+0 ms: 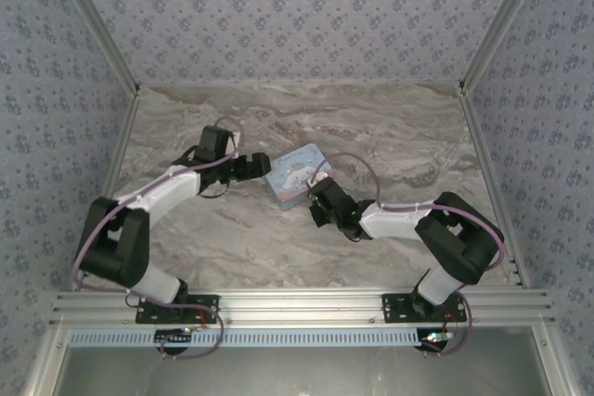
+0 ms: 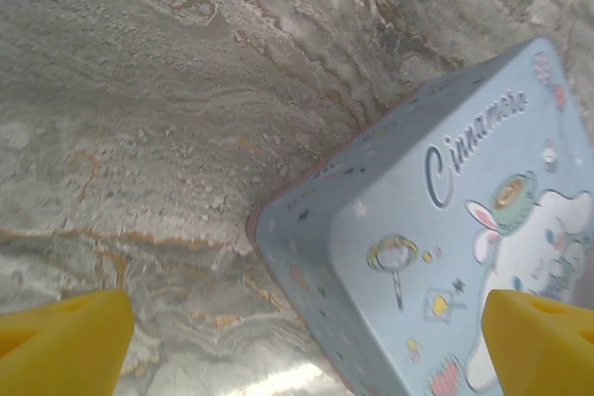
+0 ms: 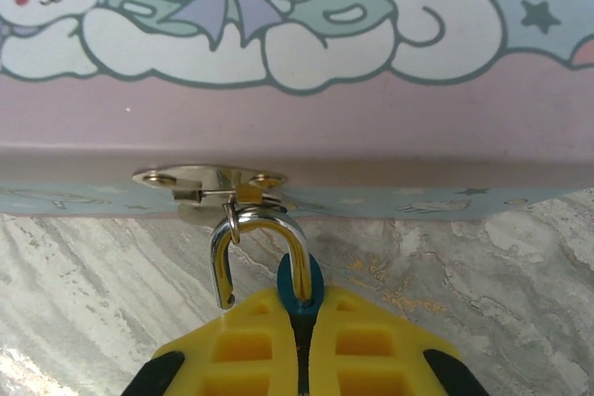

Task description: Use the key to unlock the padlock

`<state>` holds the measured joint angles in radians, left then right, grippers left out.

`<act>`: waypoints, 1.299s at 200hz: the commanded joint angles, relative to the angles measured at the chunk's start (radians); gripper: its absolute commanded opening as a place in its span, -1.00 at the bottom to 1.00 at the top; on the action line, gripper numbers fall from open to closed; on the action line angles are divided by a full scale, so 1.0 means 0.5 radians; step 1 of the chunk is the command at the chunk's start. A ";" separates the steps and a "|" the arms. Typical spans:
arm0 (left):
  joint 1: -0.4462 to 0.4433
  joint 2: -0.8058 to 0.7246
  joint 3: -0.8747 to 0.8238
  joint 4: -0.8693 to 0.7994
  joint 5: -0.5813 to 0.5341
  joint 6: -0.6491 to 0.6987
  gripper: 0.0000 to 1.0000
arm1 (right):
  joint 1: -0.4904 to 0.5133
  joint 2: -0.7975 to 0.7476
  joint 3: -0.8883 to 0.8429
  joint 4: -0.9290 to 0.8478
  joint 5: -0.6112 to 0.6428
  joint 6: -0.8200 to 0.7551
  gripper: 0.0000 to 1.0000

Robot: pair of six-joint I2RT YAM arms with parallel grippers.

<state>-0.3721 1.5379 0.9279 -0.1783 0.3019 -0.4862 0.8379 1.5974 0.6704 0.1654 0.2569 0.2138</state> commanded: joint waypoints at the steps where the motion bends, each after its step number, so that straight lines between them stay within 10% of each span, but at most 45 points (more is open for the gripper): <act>1: -0.024 0.154 0.138 -0.103 0.014 0.165 0.98 | -0.012 -0.024 -0.035 -0.047 -0.011 0.063 -0.85; 260: -0.287 -0.143 -0.435 -0.020 -0.223 -0.009 0.87 | -0.486 0.003 -0.175 0.317 -0.616 0.377 -0.91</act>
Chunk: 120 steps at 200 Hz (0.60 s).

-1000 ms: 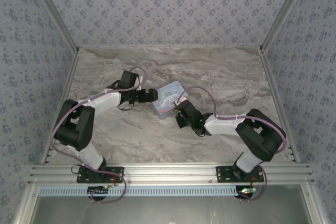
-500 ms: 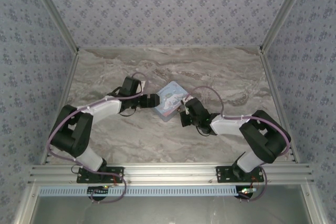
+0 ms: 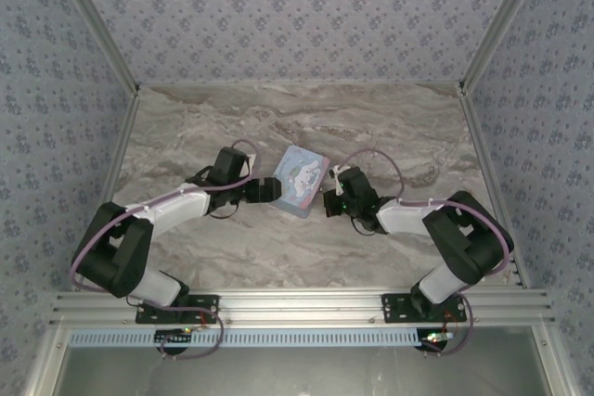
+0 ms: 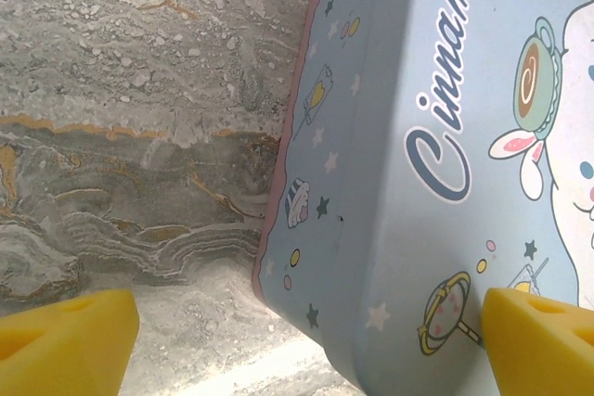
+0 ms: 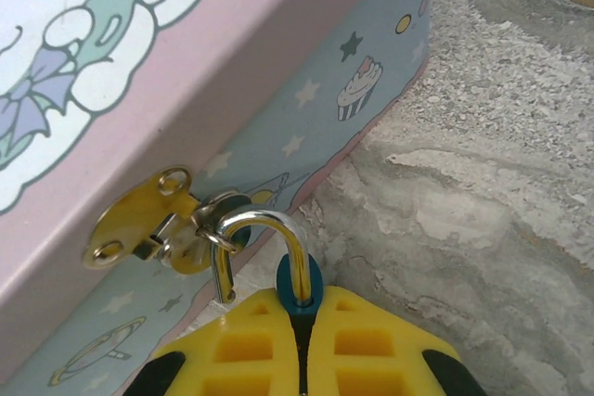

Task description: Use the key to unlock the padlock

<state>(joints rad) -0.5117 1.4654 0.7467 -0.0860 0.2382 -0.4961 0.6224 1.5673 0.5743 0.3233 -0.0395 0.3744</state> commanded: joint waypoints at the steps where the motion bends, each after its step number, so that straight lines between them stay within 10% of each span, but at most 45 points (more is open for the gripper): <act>1: -0.009 0.002 -0.073 -0.205 -0.096 0.012 0.87 | -0.058 0.063 0.017 0.004 -0.026 0.058 -0.91; 120: -0.010 0.050 -0.117 -0.165 -0.100 0.013 0.87 | -0.213 0.132 0.134 0.175 -0.238 0.185 -0.92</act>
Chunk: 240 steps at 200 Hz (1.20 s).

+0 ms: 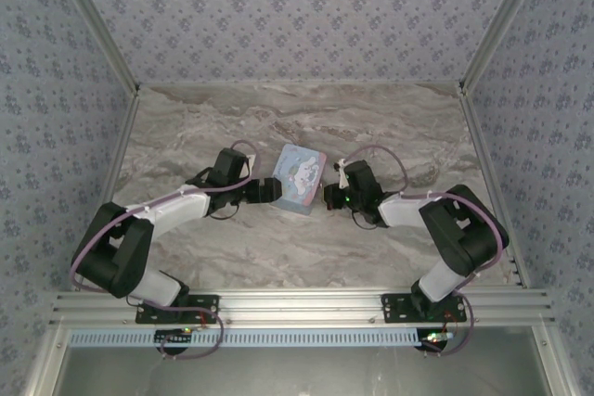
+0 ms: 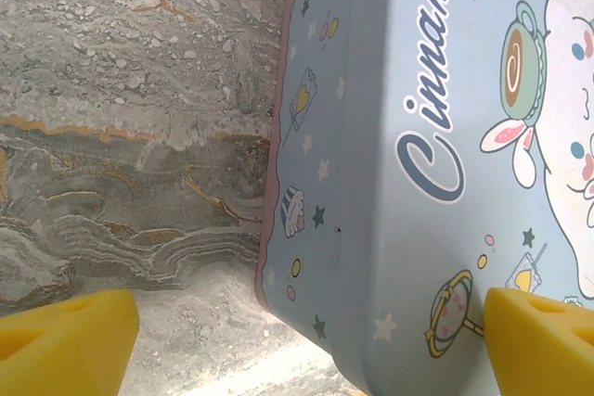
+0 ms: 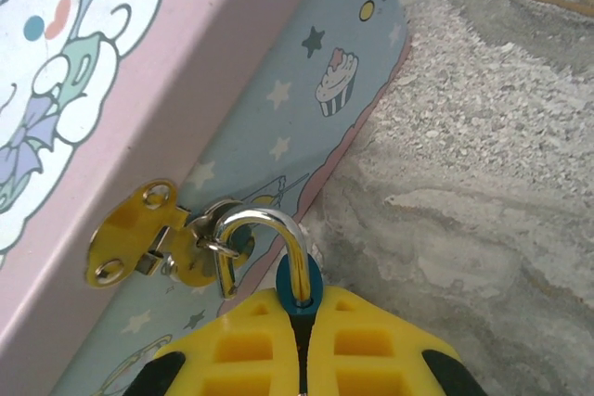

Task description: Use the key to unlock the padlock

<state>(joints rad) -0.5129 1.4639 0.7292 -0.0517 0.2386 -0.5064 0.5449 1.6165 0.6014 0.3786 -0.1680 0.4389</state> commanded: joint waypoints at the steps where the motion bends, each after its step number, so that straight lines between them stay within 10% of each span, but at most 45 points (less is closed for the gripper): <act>1: -0.008 0.052 -0.081 -0.234 -0.102 0.034 0.87 | -0.060 0.036 0.081 0.065 0.016 0.057 -0.92; 150: 0.017 -0.008 -0.122 -0.227 -0.115 0.022 0.88 | -0.136 0.158 0.243 0.065 -0.060 0.061 -0.92; 240: 0.225 -0.026 -0.076 -0.316 -0.075 0.162 0.89 | -0.207 -0.359 -0.047 -0.244 -0.091 0.036 -0.91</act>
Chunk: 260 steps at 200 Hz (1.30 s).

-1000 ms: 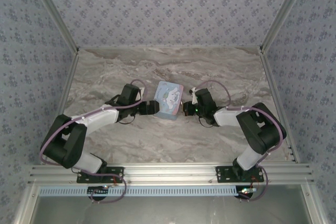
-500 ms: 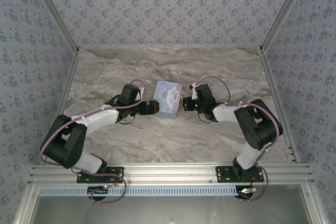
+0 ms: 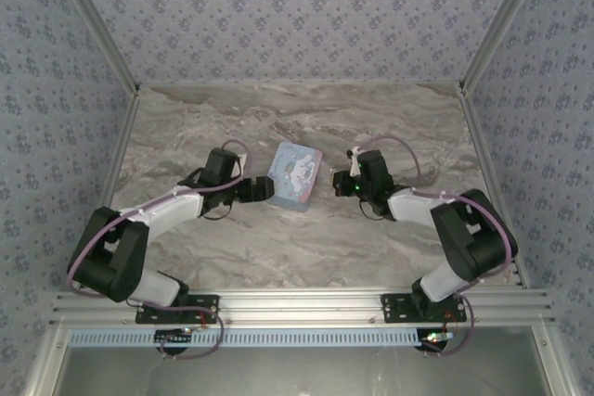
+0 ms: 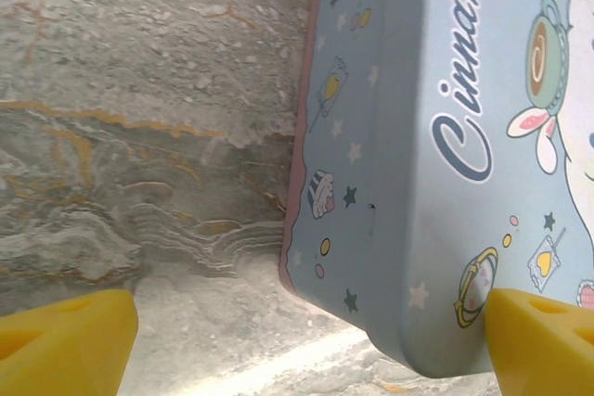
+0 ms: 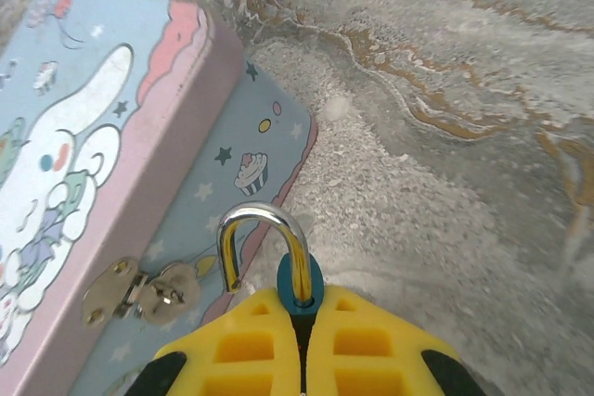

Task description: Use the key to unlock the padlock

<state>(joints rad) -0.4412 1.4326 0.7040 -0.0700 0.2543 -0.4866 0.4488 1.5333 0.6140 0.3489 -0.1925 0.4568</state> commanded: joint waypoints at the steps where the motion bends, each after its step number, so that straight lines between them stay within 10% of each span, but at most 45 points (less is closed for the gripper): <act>1: 0.085 0.038 -0.023 -0.281 -0.106 0.126 0.89 | -0.014 -0.200 -0.075 -0.193 -0.048 0.001 -0.91; 154: 0.410 0.581 0.606 -0.346 -0.053 0.369 0.95 | 0.535 -0.238 -0.117 -0.578 -0.407 0.424 -0.90; 260: 0.410 -0.303 0.439 -0.434 -0.279 0.305 0.99 | 0.561 0.040 0.013 -0.587 -0.401 0.498 -0.60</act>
<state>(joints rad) -0.2420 1.3666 0.9436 -0.2230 0.1547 -0.3405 0.7292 1.5410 0.6014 0.0853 -0.4000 0.6949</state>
